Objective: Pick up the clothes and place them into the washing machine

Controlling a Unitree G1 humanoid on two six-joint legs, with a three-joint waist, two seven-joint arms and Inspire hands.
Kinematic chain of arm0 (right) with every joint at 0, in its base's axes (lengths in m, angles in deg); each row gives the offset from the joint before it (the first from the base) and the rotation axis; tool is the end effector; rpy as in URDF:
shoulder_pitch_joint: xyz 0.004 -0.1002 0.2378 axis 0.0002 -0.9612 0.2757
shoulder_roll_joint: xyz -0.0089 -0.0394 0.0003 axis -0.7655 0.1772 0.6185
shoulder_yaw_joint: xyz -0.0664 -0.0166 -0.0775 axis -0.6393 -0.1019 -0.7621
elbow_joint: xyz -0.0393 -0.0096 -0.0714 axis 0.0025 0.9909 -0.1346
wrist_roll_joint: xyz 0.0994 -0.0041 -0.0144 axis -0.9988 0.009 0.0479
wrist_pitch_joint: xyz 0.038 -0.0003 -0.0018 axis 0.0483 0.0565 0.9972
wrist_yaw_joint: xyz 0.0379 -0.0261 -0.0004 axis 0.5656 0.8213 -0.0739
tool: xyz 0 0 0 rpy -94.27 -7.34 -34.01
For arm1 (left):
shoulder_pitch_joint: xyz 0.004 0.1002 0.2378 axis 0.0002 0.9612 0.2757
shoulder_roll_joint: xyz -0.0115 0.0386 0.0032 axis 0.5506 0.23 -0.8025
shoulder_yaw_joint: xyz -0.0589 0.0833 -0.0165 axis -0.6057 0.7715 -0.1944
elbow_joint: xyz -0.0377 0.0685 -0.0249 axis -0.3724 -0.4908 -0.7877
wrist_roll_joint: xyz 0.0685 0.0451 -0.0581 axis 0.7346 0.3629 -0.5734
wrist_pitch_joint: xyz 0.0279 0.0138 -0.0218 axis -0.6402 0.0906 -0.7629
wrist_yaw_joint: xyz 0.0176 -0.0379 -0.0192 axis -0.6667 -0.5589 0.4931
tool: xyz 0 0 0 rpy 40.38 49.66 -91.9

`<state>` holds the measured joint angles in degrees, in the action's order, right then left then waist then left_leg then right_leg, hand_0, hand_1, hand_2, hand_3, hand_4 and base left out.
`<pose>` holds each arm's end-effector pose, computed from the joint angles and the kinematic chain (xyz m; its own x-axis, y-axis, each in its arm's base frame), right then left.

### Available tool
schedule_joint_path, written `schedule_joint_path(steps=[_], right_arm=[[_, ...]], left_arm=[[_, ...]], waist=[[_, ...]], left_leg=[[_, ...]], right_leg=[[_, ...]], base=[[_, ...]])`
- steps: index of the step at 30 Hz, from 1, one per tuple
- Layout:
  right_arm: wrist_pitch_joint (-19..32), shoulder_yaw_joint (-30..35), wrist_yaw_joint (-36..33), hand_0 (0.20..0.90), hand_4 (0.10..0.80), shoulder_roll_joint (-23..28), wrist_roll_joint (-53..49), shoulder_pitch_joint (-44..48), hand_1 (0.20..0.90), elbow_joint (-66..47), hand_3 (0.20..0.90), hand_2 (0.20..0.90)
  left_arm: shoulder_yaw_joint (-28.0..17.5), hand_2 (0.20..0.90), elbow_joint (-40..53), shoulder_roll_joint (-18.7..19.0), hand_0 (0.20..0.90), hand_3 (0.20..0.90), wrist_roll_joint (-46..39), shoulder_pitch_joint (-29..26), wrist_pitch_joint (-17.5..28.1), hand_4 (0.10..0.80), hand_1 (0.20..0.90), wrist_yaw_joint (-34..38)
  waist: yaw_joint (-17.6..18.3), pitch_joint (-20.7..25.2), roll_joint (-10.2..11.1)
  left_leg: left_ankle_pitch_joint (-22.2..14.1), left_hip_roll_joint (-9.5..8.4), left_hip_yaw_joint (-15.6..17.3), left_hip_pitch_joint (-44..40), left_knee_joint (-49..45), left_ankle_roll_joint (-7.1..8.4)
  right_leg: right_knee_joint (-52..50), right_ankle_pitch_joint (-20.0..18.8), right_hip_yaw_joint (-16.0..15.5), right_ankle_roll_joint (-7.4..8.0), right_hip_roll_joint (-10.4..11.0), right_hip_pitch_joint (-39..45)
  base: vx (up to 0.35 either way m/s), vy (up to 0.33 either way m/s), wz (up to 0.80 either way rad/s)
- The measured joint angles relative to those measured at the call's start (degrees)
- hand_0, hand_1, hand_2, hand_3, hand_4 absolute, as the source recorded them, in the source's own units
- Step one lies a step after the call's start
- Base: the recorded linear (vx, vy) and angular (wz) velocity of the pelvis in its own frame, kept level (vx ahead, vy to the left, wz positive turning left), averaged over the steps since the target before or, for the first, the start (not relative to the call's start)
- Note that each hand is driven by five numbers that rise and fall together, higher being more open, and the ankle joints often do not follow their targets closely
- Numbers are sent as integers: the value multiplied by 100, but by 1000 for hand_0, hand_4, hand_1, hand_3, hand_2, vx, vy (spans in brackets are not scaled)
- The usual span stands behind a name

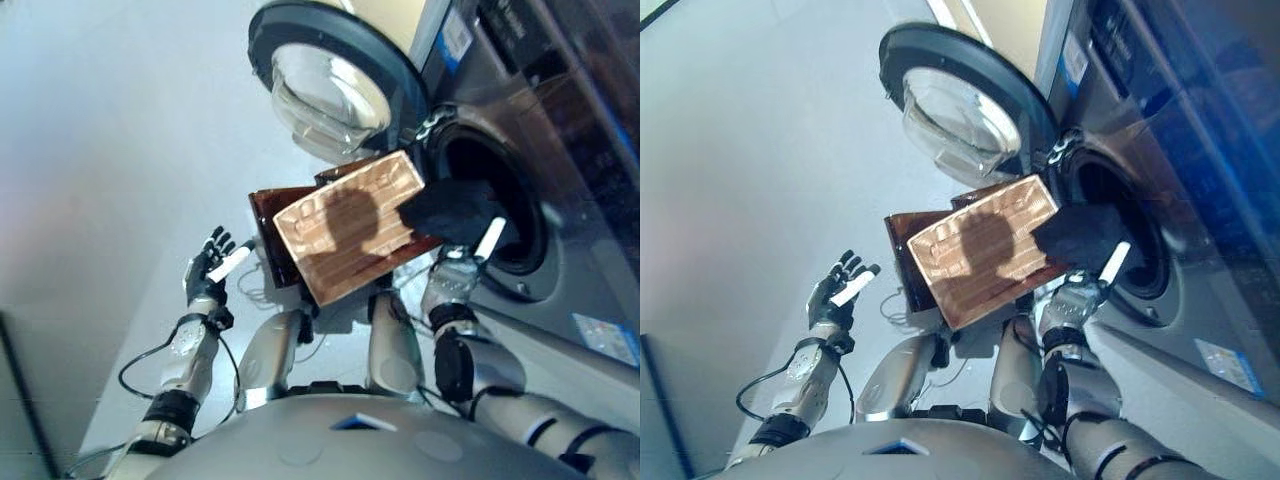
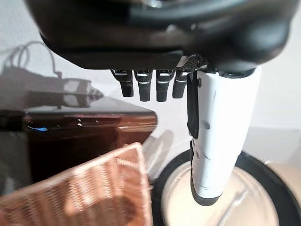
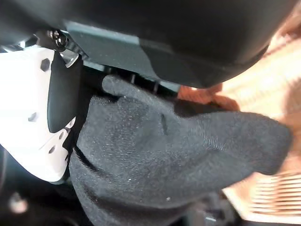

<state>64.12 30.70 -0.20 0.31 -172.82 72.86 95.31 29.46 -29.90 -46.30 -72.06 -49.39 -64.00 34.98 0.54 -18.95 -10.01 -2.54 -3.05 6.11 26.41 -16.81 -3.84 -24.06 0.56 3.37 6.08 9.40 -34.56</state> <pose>0.2669 -0.2421 0.0099 0.5465 -0.6773 -0.4925 0.4793 -0.2294 0.8472 0.1439 0.1869 -0.0491 0.9115 0.0809 -0.4032 -0.2015 0.9425 -0.2665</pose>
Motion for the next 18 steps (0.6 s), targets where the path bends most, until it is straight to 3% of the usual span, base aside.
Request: schedule_joint_path(steps=[4, 10, 18], right_arm=[[150, 103, -314, 200, 300, 669, -76, 488, 200, 38, 200, 200], [292, 99, -586, 200, 300, 768, -72, 766, 200, 26, 200, 200], [402, 131, -885, 200, 300, 1354, 27, 1252, 200, -19, 200, 200]], left_arm=[[110, 900, 167, 56, 900, 900, 0, 66, -7, 800, 900, -61], [128, 900, 264, 110, 900, 900, 0, 117, -13, 800, 900, -124], [126, 900, 450, 142, 900, 900, 0, 113, -8, 800, 900, -117]], waist=[[-121, -187, -131], [-128, -203, -129], [-202, -145, -196]], left_leg=[[-217, -49, -1, 659, -642, 33], [-576, 55, 6, 1111, -1335, 36], [-680, 7, 137, 1380, -1542, -2]], right_leg=[[-708, 276, 105, -82, 8, -700], [-1258, 544, 210, -111, -57, -1115], [-1462, 600, 403, -90, -40, -1433]], base=[[-56, 10, 12], [5, 5, -3], [8, -1, -3]])
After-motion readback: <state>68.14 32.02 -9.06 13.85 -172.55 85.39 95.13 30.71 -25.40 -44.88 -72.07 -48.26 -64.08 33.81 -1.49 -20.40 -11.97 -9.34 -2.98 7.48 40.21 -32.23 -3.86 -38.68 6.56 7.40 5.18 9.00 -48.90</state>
